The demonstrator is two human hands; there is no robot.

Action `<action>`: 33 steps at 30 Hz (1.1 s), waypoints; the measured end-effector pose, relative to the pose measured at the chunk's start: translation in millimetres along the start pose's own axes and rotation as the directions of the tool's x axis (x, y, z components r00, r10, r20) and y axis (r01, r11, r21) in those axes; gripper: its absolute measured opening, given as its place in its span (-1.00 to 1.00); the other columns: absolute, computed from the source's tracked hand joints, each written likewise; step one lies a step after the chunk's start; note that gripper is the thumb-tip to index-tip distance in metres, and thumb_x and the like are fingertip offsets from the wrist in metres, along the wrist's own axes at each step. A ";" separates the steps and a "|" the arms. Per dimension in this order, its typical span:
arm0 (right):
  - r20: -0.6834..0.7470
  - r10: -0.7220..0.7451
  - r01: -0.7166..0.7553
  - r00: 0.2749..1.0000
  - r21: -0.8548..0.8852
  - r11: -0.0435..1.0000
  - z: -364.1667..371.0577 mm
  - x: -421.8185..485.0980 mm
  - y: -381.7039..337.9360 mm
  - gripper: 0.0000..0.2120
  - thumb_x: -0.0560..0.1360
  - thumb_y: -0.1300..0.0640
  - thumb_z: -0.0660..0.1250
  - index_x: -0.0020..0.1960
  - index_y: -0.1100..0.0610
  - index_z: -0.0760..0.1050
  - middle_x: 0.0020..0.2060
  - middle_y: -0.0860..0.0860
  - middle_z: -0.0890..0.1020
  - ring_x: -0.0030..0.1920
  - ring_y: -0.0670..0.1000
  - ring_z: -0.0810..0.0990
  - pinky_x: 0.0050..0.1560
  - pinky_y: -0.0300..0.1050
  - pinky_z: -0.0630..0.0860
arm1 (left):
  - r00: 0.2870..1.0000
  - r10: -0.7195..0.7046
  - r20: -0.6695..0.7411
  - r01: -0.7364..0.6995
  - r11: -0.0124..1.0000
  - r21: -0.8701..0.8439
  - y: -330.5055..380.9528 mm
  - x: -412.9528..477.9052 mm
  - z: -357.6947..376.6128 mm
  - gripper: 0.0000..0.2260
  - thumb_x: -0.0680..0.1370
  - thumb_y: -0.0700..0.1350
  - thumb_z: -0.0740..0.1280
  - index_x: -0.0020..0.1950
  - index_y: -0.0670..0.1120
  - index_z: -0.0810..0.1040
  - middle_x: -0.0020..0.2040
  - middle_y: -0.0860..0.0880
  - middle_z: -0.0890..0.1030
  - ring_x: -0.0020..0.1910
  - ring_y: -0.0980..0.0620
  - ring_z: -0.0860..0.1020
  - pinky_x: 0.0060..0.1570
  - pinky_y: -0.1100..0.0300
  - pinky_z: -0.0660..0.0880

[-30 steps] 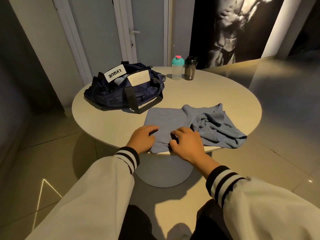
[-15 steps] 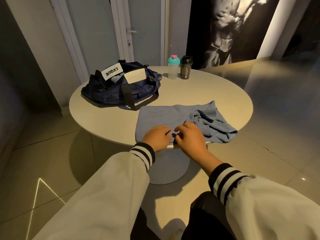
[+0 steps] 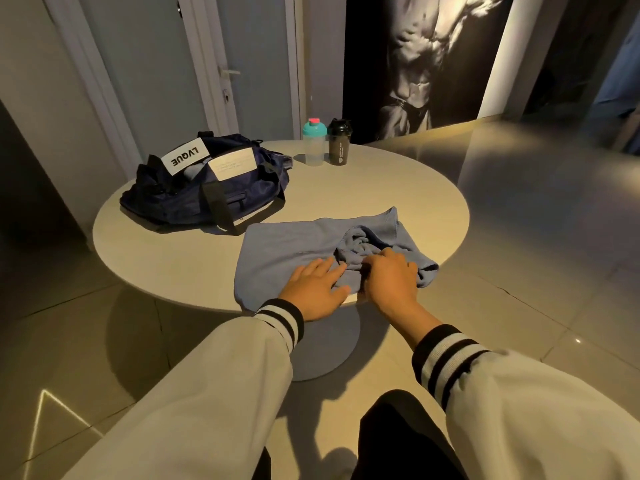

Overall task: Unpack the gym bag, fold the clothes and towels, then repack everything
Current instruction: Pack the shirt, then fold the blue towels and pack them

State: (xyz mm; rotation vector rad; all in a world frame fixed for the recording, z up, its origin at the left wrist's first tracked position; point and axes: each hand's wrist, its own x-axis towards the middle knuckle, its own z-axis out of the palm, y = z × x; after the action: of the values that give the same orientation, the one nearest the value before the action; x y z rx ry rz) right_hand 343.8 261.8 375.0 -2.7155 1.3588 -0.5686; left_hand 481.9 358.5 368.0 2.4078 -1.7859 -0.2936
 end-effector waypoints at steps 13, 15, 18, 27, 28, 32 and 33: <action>-0.071 -0.513 0.463 0.855 0.550 0.695 -10.5 1.2 -50.8 -0.65 0.57 0.32 0.28 0.31 0.08 0.52 0.31 0.04 0.47 0.22 0.03 0.49 0.25 -0.18 0.46 | 0.865 -0.485 -0.129 -0.085 0.111 -0.990 -20.7 -2.0 -25.5 -0.69 0.68 0.11 0.21 0.42 0.16 0.36 0.24 -0.11 0.57 0.17 -0.10 0.59 0.20 -0.07 0.57; -0.096 -0.508 0.478 0.856 0.519 0.709 -0.6 -5.2 -44.2 -0.70 0.54 0.27 0.31 0.26 0.09 0.46 0.23 0.04 0.43 0.10 0.05 0.50 0.10 -0.06 0.55 | 0.903 -0.418 -0.098 -0.028 0.171 -0.985 -19.1 -2.9 -28.1 -0.72 0.65 -0.08 0.30 0.36 0.09 0.46 0.13 -0.17 0.61 0.01 -0.12 0.63 -0.03 0.02 0.62; -0.128 -0.467 0.480 0.875 0.354 0.802 14.7 -9.6 -33.2 -0.72 0.52 0.11 0.32 0.23 0.02 0.44 0.11 0.03 0.45 0.05 0.09 0.44 0.01 0.04 0.48 | 0.853 -0.491 -0.176 -0.022 0.302 -0.953 -19.4 -4.0 -28.9 -0.73 0.65 -0.24 0.21 0.17 0.04 0.63 0.03 -0.20 0.63 -0.18 -0.07 0.58 -0.26 0.12 0.55; -0.008 -0.203 0.201 0.979 0.168 0.965 28.4 -3.9 -20.1 -0.68 0.63 0.07 0.16 0.36 0.03 0.44 0.26 0.07 0.51 0.27 0.17 0.42 0.36 0.14 0.26 | 0.596 -0.739 -0.315 0.151 0.488 -0.859 -58.5 -22.0 -23.1 -0.60 0.66 -0.21 0.14 0.47 0.06 0.45 0.44 -0.05 0.41 0.33 -0.15 0.46 0.32 -0.12 0.46; 0.013 -0.214 0.208 0.977 0.177 0.962 28.1 -3.5 -22.5 -0.67 0.63 0.08 0.16 0.38 0.03 0.43 0.29 0.07 0.51 0.32 0.16 0.39 0.43 0.19 0.18 | 0.657 -0.692 -0.301 0.248 0.575 -0.780 -59.4 -23.0 -19.4 -0.59 0.65 -0.19 0.17 0.50 0.05 0.41 0.48 -0.07 0.35 0.39 -0.19 0.40 0.38 -0.15 0.41; 0.038 -0.289 0.270 0.957 0.256 0.928 27.5 -4.7 -30.1 -0.60 0.62 0.01 0.14 0.44 -0.01 0.40 0.39 0.00 0.47 0.46 0.07 0.32 0.54 0.30 -0.07 | 0.728 -0.481 -0.488 0.295 0.863 -0.410 -39.6 -29.9 -11.2 -0.63 0.61 -0.10 0.27 0.42 0.11 0.46 0.60 0.02 0.15 0.53 -0.10 0.10 0.50 -0.14 0.16; 0.044 -0.286 0.266 0.957 0.257 0.929 28.4 -4.4 -31.0 -0.58 0.62 -0.03 0.13 0.46 -0.01 0.38 0.41 -0.01 0.46 0.48 0.06 0.30 0.54 0.30 -0.07 | 0.766 -0.380 -0.518 0.204 0.909 -0.365 -32.1 -31.0 -10.9 -0.65 0.61 -0.09 0.28 0.39 0.11 0.50 0.56 0.03 0.24 0.51 -0.08 0.14 0.49 -0.11 0.19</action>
State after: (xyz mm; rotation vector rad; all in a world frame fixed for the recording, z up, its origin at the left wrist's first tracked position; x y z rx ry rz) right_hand 374.9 280.9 353.7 -2.7011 0.8260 -0.5930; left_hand 505.6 397.4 374.0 2.2223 -1.0158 0.1453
